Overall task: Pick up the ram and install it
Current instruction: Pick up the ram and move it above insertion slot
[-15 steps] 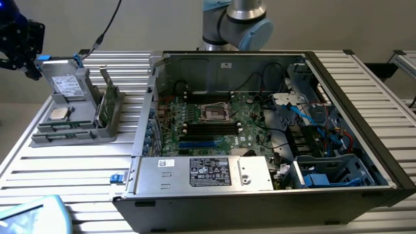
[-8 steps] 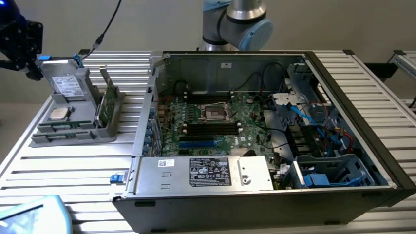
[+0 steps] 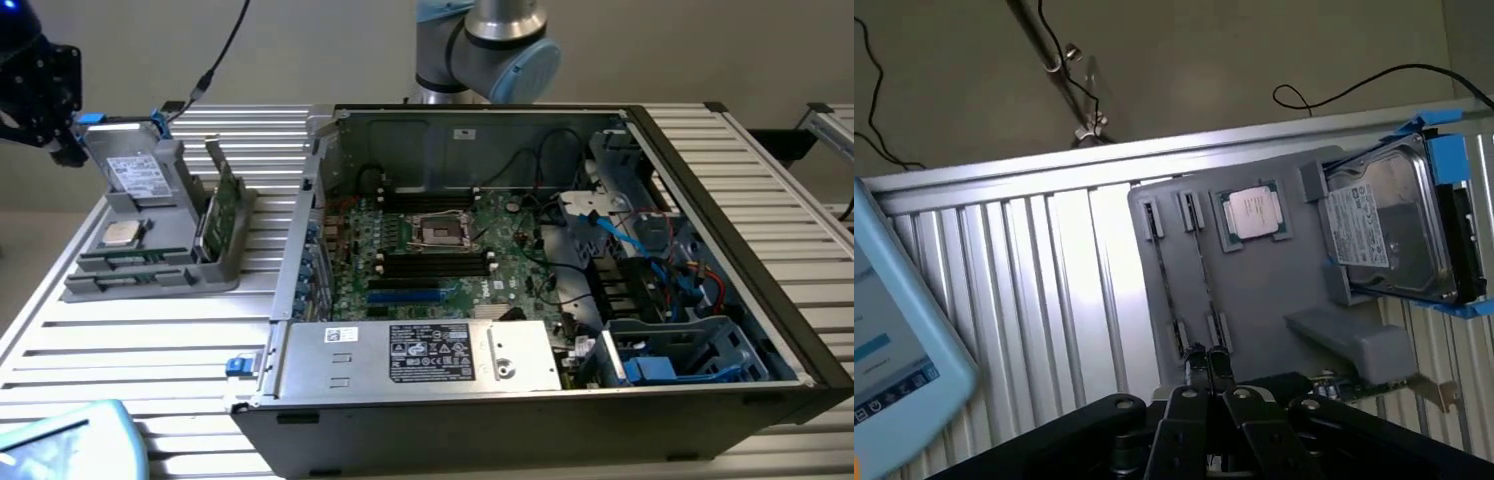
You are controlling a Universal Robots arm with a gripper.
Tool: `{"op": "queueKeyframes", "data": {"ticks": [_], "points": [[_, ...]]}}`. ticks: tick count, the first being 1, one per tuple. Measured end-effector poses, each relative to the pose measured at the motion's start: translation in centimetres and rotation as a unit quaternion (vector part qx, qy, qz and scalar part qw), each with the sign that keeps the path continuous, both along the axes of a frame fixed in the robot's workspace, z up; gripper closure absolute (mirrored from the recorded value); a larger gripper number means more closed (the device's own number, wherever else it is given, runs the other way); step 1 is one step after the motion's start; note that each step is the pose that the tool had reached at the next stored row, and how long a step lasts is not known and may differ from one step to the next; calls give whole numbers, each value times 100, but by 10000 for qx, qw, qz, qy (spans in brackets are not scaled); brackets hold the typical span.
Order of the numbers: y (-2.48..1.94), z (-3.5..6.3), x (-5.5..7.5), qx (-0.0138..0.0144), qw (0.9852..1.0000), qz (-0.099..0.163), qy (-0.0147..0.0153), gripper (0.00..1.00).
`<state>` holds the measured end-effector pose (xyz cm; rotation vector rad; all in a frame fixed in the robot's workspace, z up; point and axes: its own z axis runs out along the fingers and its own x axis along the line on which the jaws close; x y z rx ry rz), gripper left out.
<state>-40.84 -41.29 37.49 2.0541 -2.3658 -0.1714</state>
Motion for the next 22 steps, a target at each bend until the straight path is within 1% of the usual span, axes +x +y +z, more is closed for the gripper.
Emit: {"op": "queueKeyframes", "data": {"ticks": [2, 5, 8, 10, 13, 18, 20, 21, 22], "points": [[0, -2, 0, -7, 9999, 168, -10, 89], [0, -7, 0, -19, 9991, 429, -27, 89], [0, -11, 0, -31, 9976, 690, -42, 89], [0, -15, 0, -38, 9962, 863, -50, 89], [0, -21, 0, -49, 9936, 1127, -63, 89], [0, -29, 0, -73, 9882, 1527, -85, 88], [0, -32, 0, -83, 9857, 1681, -92, 75], [0, -33, 0, -87, 9845, 1746, -93, 75], [0, -33, -1, -90, 9838, 1789, -96, 75]]}}
